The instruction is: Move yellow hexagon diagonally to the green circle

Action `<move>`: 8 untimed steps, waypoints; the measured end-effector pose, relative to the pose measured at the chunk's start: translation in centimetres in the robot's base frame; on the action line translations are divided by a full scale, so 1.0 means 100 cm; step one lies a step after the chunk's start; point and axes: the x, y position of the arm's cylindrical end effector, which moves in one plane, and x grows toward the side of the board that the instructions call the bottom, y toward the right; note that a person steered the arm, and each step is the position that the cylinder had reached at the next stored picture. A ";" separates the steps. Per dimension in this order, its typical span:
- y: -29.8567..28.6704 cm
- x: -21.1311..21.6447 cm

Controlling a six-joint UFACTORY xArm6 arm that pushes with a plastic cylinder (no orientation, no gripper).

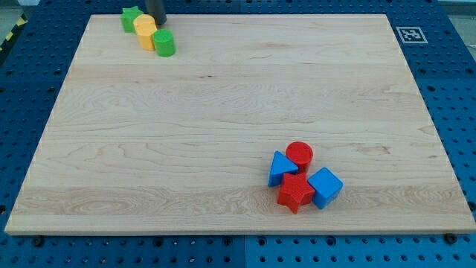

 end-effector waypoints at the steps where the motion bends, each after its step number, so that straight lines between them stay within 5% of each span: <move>1: 0.040 0.001; 4: 0.055 0.073; 8: -0.005 0.068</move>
